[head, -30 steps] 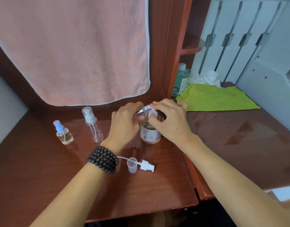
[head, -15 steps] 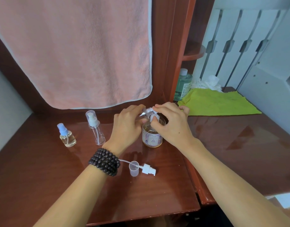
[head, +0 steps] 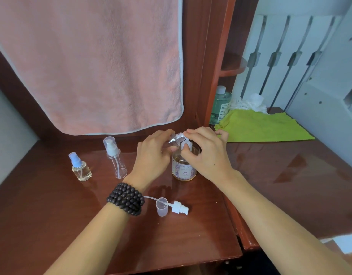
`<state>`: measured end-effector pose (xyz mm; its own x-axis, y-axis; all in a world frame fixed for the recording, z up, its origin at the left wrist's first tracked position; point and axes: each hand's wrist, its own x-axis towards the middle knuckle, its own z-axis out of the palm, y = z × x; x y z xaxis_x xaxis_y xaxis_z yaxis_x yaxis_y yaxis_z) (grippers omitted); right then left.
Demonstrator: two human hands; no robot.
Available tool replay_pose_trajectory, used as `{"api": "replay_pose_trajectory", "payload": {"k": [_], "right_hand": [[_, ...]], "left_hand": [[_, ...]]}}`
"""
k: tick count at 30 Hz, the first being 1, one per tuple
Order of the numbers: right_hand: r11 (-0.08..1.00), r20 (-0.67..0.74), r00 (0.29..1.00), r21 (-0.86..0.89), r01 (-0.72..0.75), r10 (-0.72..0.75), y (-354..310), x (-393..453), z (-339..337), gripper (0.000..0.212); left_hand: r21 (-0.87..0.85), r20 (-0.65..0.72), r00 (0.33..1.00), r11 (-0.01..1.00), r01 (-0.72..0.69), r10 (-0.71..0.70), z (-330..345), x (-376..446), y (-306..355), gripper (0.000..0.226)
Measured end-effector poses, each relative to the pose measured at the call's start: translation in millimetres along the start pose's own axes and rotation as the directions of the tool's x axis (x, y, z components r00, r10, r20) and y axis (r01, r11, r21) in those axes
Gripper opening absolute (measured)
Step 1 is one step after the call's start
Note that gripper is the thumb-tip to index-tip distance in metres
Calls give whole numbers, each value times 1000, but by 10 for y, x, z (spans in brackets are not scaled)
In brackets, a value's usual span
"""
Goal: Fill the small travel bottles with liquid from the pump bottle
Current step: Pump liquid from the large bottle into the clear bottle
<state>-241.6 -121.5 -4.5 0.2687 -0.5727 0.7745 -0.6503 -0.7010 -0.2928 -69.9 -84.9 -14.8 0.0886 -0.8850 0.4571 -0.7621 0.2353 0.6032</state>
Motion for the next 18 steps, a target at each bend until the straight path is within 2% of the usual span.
{"api": "replay_pose_trajectory", "payload": {"k": [11, 18], "right_hand": [[999, 17, 999, 0, -43, 43, 33, -7, 57, 18], [999, 15, 1000, 36, -25, 25, 16, 1, 2, 25]], "left_hand": [[5, 21, 1000, 1000, 10, -10, 64, -15, -48, 35], [3, 15, 1000, 1000, -12, 12, -15, 24, 1, 33]]}}
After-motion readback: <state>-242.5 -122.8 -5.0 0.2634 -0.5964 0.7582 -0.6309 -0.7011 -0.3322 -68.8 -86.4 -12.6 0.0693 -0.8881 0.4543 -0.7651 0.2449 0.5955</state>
